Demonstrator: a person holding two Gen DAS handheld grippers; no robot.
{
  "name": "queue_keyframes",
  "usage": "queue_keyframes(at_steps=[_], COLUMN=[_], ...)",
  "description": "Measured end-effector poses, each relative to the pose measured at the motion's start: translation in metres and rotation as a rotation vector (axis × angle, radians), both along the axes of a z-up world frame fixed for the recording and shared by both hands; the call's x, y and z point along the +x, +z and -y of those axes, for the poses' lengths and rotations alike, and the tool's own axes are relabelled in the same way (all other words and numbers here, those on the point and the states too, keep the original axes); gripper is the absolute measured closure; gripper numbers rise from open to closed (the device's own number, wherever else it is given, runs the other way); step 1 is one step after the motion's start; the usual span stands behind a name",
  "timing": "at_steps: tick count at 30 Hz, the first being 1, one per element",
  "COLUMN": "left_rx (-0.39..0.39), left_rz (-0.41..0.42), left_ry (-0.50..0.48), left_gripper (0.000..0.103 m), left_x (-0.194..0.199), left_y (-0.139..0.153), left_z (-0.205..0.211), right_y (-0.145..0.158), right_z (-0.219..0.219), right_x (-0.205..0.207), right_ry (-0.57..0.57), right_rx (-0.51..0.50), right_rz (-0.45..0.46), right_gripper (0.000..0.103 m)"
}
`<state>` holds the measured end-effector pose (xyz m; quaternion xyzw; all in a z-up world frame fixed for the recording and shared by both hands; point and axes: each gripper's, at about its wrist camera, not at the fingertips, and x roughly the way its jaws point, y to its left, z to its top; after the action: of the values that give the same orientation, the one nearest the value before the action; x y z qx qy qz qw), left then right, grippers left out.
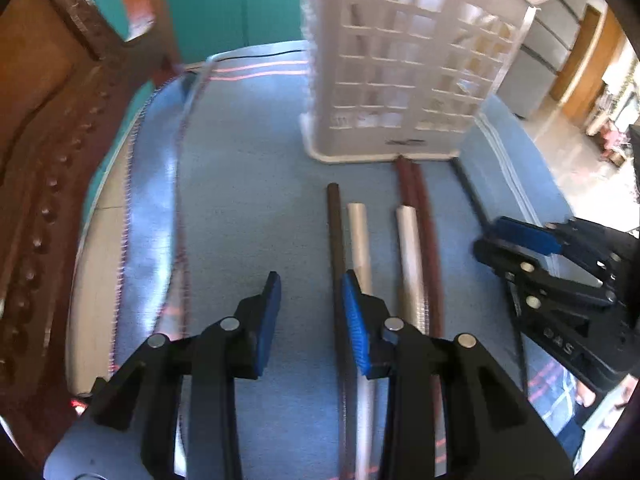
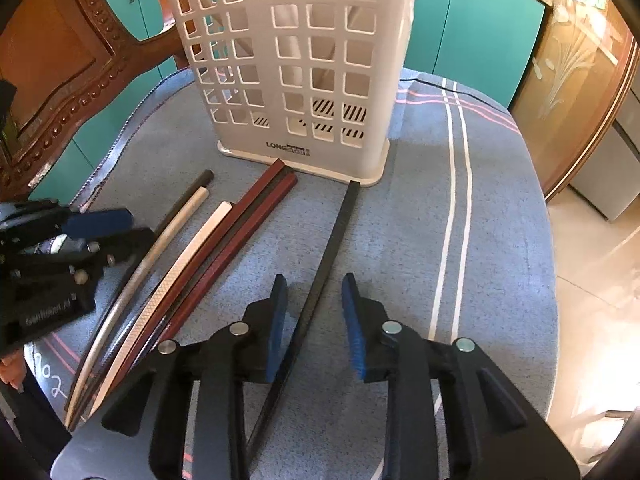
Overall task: Organize utensils
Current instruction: 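Grasp the black chopstick with the right tool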
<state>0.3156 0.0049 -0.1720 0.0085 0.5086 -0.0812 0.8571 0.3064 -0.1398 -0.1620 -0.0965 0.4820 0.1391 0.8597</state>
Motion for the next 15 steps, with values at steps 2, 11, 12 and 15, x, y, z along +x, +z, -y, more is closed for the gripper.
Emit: queue_keyframes(at_steps=[2,11,12,15], left_rx=[-0.006,0.058,0.064,0.096], left_rz=[-0.002,0.008,0.008,0.014], left_ry=[-0.002,-0.018,-0.011,0.002], left_gripper=[0.069,0.07,0.07,0.07], left_x=[0.002,0.006,0.007,0.015], left_y=[0.0,-0.002,-0.001,0.0], left_z=[-0.002,0.012,0.013,0.02], right_y=[0.0,0.001,0.0,0.0], right_z=[-0.002,-0.011,-0.012,-0.017], right_x=[-0.001,0.003,0.007,0.015], right_ry=[0.0,-0.03,-0.043,-0.087], right_rx=[-0.01,-0.033,-0.044,-0.042], right_rz=[0.007,0.026,0.032,0.024], right_gripper=[0.069,0.065,0.065,0.065])
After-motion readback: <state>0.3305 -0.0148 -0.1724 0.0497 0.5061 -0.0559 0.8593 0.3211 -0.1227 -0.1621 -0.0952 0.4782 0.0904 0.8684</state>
